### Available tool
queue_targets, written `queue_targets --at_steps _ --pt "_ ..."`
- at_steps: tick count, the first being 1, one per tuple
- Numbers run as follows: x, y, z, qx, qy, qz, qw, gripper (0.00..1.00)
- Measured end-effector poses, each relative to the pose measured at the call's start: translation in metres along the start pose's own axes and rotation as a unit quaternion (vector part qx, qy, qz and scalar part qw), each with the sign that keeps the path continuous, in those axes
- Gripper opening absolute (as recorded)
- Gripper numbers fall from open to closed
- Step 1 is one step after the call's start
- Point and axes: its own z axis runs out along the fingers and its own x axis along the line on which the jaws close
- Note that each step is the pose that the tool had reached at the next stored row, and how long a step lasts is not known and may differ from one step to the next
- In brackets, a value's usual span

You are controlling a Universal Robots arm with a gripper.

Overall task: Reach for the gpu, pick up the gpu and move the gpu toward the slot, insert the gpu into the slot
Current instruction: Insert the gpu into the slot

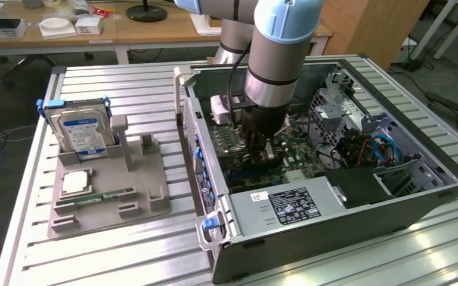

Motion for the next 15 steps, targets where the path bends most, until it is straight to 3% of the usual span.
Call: queue_targets --at_steps 15 --pt "0.0002 0.0002 0.0041 -0.0002 -0.0014 0.000 1.0000 0.26"
